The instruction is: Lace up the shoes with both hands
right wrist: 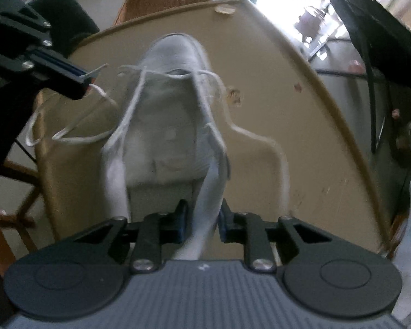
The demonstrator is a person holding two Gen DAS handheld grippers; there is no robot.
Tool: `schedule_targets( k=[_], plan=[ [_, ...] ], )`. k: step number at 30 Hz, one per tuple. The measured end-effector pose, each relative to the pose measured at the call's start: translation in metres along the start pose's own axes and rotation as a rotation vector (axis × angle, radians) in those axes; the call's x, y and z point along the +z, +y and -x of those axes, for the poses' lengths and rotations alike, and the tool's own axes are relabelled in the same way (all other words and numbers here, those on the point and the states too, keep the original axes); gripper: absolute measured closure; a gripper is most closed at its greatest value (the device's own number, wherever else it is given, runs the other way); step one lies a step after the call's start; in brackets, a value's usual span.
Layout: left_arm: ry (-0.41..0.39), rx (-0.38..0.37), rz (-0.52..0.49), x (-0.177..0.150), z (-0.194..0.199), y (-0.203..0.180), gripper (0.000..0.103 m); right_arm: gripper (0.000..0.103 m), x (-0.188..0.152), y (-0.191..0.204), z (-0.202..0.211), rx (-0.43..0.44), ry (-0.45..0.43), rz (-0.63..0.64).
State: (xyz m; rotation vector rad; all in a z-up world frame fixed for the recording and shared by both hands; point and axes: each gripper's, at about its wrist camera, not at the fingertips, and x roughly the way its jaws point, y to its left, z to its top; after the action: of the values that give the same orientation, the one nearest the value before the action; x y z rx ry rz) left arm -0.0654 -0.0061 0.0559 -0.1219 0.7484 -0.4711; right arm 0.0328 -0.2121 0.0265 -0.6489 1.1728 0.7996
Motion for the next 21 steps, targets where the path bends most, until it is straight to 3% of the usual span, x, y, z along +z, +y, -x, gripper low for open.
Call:
schedule_targets(
  k=[7, 12, 21],
  plan=[
    [0.003, -0.015, -0.059, 0.007, -0.002, -0.007, 0.1, 0.081, -0.024, 0.017, 0.011, 0.01, -0.035, -0.08],
    [0.017, -0.027, -0.11, 0.016, -0.005, -0.01, 0.1, 0.081, -0.027, 0.022, 0.009, 0.032, 0.0, -0.084],
    [0.091, -0.042, -0.253, 0.028, -0.023, -0.014, 0.1, 0.077, -0.021, 0.025, 0.029, -0.032, -0.049, -0.071]
  ],
)
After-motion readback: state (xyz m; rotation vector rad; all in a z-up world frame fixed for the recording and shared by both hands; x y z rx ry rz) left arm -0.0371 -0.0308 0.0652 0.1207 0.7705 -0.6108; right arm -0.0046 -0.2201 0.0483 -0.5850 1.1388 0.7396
